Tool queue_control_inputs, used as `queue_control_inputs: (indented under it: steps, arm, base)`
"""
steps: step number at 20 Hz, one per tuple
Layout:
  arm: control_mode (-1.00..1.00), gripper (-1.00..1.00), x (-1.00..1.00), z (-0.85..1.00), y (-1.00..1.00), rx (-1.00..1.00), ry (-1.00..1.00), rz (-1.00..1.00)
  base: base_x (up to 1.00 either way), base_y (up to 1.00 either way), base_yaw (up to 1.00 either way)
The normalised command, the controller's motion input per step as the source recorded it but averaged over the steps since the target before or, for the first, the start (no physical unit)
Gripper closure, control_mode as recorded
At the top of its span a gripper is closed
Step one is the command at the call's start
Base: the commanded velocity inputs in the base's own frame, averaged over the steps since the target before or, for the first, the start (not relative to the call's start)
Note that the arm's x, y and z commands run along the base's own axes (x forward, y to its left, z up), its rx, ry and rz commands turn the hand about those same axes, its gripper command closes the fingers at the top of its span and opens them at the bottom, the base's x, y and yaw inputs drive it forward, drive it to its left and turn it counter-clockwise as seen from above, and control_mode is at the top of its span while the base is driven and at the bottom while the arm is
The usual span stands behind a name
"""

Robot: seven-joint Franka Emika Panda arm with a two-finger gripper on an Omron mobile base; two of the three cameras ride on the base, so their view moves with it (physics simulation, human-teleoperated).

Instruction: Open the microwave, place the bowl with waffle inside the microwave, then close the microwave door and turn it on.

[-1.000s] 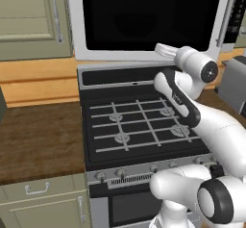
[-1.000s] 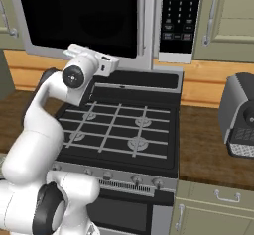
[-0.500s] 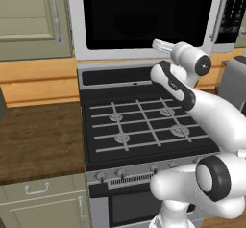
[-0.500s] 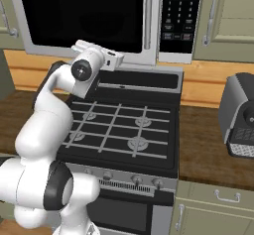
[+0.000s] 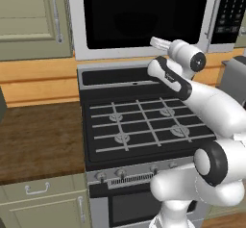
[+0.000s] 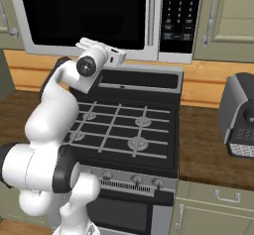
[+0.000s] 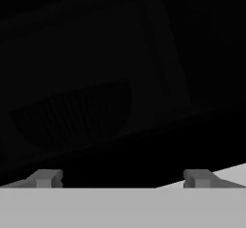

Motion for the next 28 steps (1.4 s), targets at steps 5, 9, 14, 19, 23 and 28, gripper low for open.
queue_control_inputs:
  steps: [5, 9, 14, 19, 23, 28]
  arm:
    - [-1.00, -1.00, 0.09, 0.00, -0.04, 0.00, 0.00, 0.00]
    - [-1.00, -1.00, -0.45, 0.05, -0.16, -0.01, 0.00, 0.00]
    - [-1.00, -1.00, -0.79, 0.14, -0.30, -0.01, 0.00, 0.00]
    - [-1.00, -1.00, -0.59, 0.27, -0.52, -0.02, 0.02, 0.00]
    - [-1.00, -1.00, -0.21, 0.42, -0.47, -0.06, 0.06, -0.06]
    - [-1.00, -1.00, -0.18, 0.30, -0.61, -0.08, 0.08, -0.02]
  base:
    - [0.00, 0.00, 0.00]
    - [0.00, 0.00, 0.00]
    - [0.00, 0.00, 0.00]
    - [0.00, 0.00, 0.00]
    - [0.00, 0.00, 0.00]
    - [0.00, 0.00, 0.00]
